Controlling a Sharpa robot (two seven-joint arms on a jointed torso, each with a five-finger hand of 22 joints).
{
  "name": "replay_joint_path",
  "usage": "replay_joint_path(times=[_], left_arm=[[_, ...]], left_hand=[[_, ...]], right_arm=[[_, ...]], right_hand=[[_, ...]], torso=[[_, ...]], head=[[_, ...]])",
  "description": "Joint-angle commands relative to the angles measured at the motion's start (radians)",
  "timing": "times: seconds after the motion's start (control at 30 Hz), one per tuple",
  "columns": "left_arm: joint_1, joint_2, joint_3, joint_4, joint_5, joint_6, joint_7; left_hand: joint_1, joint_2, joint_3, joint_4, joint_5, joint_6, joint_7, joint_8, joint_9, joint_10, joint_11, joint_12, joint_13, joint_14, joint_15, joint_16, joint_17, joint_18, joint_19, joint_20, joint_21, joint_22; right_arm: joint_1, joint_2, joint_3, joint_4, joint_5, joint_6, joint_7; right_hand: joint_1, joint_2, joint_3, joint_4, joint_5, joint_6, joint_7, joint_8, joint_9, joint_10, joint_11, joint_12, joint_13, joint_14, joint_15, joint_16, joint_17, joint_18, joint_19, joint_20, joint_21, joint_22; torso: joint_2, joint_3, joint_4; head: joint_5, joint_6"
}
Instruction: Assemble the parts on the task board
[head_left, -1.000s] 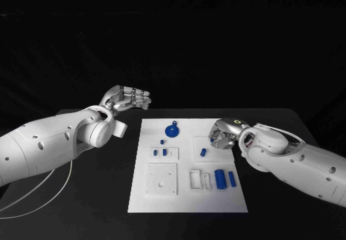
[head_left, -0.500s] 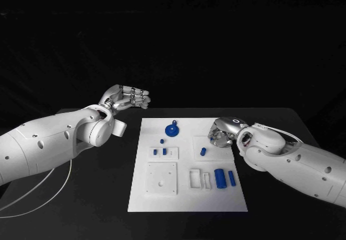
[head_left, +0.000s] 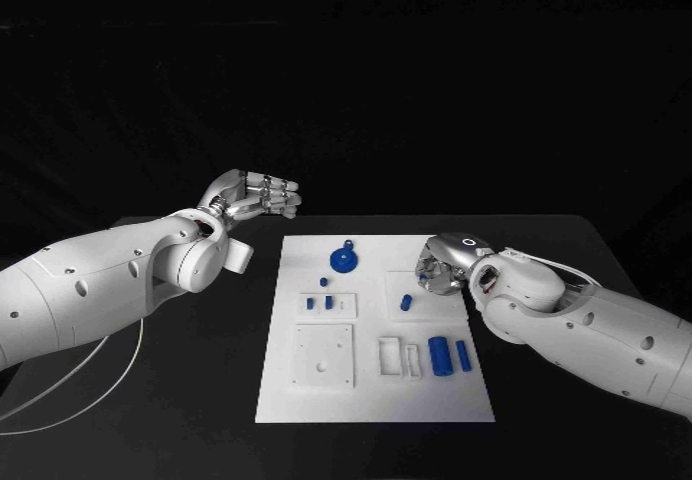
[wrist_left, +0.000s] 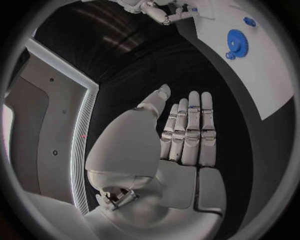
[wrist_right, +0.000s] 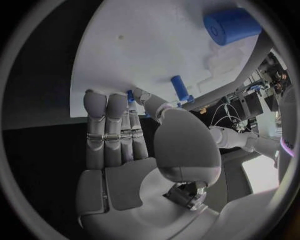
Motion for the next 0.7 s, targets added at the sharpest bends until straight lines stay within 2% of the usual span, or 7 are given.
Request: replay_joint_path(times=[0.03,0.2,0.43,0.6,0.7], left_arm=[[0.002,0.003,0.001,-0.001,0.007,0.020,0.000],[0.002,0.003,0.001,-0.006,0.007,0.020,0.000],[0.002,0.002,0.001,-0.010,0.007,0.020,-0.003],[0.002,0.005,0.001,-0.018,0.007,0.020,-0.005],[0.002,0.007,0.001,-0.022,0.007,0.020,-0.005]], left_hand=[[0.004,0.009,0.000,0.001,0.004,-0.007,-0.001,-0.001,0.001,-0.009,0.001,0.001,0.000,-0.005,0.000,-0.004,0.001,-0.001,0.005,0.000,0.002,-0.001],[0.004,0.009,0.000,0.001,0.004,-0.008,-0.001,-0.001,0.001,-0.009,0.001,0.001,0.000,-0.005,0.000,-0.004,0.001,-0.001,0.005,0.000,0.002,-0.002],[0.005,0.009,0.001,0.000,0.006,-0.009,0.000,-0.001,0.001,-0.009,0.001,0.001,0.001,-0.006,0.000,-0.003,0.001,-0.001,0.005,0.000,0.003,-0.003],[0.005,0.009,0.001,0.000,0.006,-0.009,0.000,-0.001,0.001,-0.009,0.001,0.001,0.001,-0.006,0.000,-0.003,0.001,-0.001,0.005,0.000,0.003,-0.003],[0.005,0.009,0.001,0.000,0.006,-0.009,0.000,-0.001,0.001,-0.009,0.001,0.001,0.001,-0.006,0.000,-0.003,0.001,-0.001,0.005,0.000,0.003,-0.003]], right_arm=[[-0.009,0.004,-0.007,0.002,-0.035,0.010,-0.021],[-0.009,0.001,-0.007,0.012,-0.035,-0.017,-0.022],[-0.009,-0.012,-0.005,0.026,-0.006,-0.075,-0.010],[-0.008,-0.021,0.007,0.040,0.014,-0.137,0.008],[-0.008,-0.025,0.015,0.047,0.024,-0.156,0.016]], right_hand=[[-0.004,0.012,0.017,-0.006,0.011,0.012,0.000,0.003,0.004,0.011,-0.001,0.001,0.000,-0.002,-0.008,-0.001,0.002,-0.001,0.000,-0.009,0.005,0.012],[-0.013,0.013,0.042,-0.017,0.017,0.017,-0.001,0.002,0.005,0.018,-0.002,0.001,0.000,-0.002,-0.010,-0.001,0.004,0.000,0.003,-0.012,0.007,0.038],[-0.017,0.014,0.069,-0.021,-0.009,0.018,-0.002,0.002,0.009,0.020,-0.002,0.001,0.000,-0.001,-0.010,-0.001,0.007,0.001,0.011,-0.012,-0.007,0.070],[-0.011,0.010,0.080,-0.013,-0.029,0.018,-0.002,0.002,0.010,0.020,-0.001,0.001,0.000,-0.001,-0.011,-0.002,0.006,-0.002,0.019,-0.012,-0.003,0.104],[-0.008,0.009,0.080,-0.010,-0.035,0.019,-0.002,0.002,0.011,0.020,-0.002,0.001,0.000,-0.001,-0.010,-0.002,0.005,-0.004,0.021,-0.012,0.006,0.120]], torso=[[0.000,0.0006,0.0000],[0.000,0.0010,-0.0002],[0.000,-0.0001,-0.0005],[-0.001,-0.0006,-0.0009],[-0.001,-0.0007,-0.0014]], head=[[0.000,0.000],[0.001,-0.002],[0.000,-0.002],[0.000,-0.003],[0.001,-0.001]])
